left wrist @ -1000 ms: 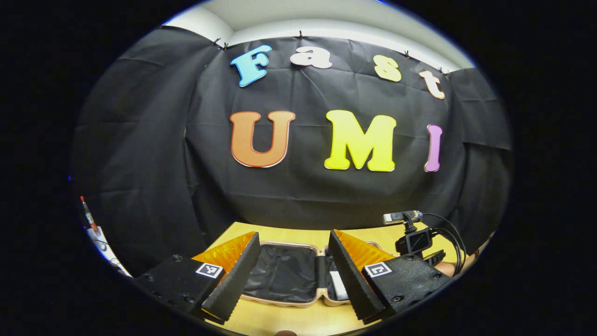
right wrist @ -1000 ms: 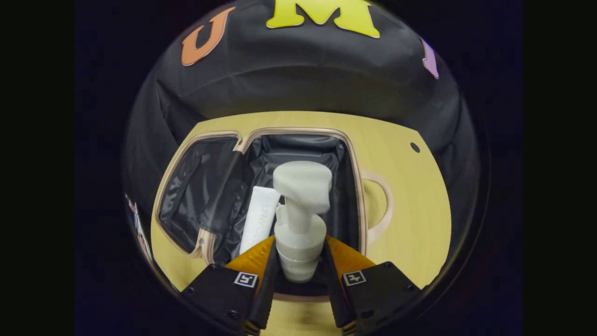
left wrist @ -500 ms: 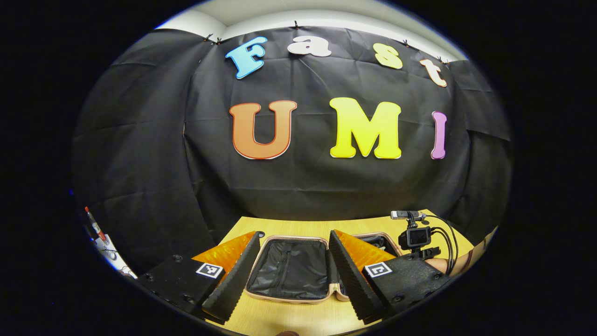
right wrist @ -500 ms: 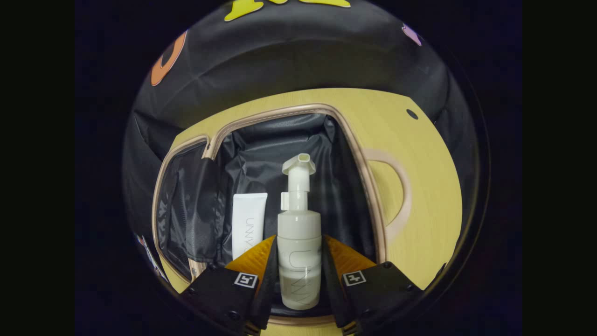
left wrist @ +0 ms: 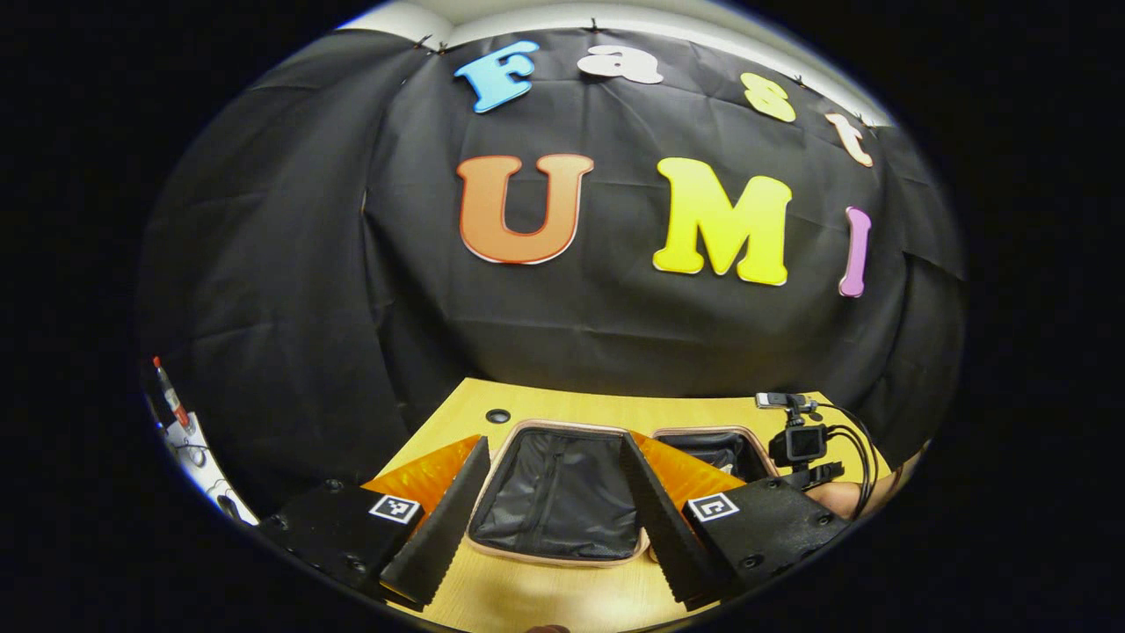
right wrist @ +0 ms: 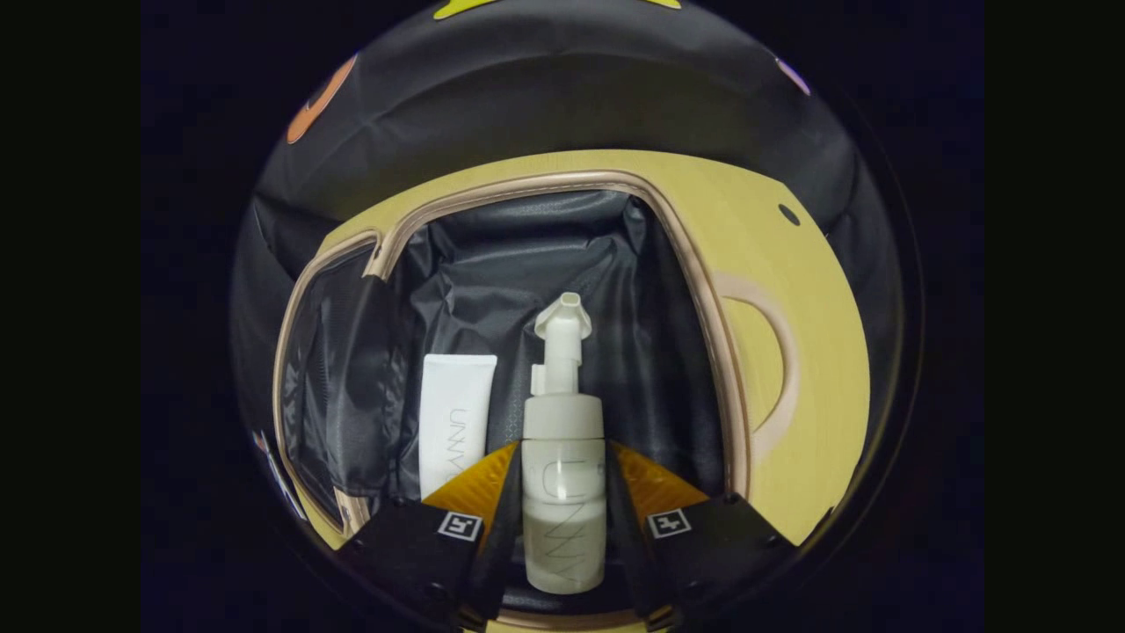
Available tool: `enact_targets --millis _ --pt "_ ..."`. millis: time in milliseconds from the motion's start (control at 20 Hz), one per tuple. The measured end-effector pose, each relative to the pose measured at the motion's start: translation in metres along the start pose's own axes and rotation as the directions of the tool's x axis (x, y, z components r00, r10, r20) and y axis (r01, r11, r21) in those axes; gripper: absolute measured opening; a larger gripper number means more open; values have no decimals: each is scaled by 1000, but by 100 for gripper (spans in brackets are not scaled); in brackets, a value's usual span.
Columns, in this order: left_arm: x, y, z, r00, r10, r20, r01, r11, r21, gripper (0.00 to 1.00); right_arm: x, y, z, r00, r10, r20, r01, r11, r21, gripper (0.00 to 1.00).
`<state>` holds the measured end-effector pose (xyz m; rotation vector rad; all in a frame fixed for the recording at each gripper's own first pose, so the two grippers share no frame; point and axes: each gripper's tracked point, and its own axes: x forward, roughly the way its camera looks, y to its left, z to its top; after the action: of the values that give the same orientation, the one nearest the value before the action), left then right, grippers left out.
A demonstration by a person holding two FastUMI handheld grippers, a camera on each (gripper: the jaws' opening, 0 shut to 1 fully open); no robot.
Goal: First open the suitcase, pack the skin care products into it, and then close the suitcase.
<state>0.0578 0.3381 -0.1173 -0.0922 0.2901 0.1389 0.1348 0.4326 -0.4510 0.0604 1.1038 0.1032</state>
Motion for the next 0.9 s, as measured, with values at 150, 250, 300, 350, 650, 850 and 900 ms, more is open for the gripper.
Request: enact_targets --millis 150,250,300,350,650,850,900 --pt "13 42 -15 997 71 -37 -71 997 -7 95 1 7 -4 1000 22 -5 -22 999 -47 63" --pt "23 67 -29 991 117 -67 -119 993 -25 95 3 6 -7 1000 12 -16 -14 995 -96 69" --pt "27 79 -38 987 135 -91 -139 989 -39 95 3 5 -6 1000 9 -20 -11 995 -101 68" --pt "31 89 -47 983 152 -105 -158 986 -50 95 4 6 -6 1000 7 -28 -10 996 -93 68" --pt "78 127 -98 967 165 -195 -190 974 -119 95 -34 3 20 999 12 40 -9 997 -78 83" --pt "113 137 -128 963 93 -253 -150 965 -213 95 -107 16 40 976 138 168 -116 984 -133 82" --pt "122 140 -137 959 85 -271 -152 959 -239 95 -130 14 46 963 159 216 -124 978 -166 83"
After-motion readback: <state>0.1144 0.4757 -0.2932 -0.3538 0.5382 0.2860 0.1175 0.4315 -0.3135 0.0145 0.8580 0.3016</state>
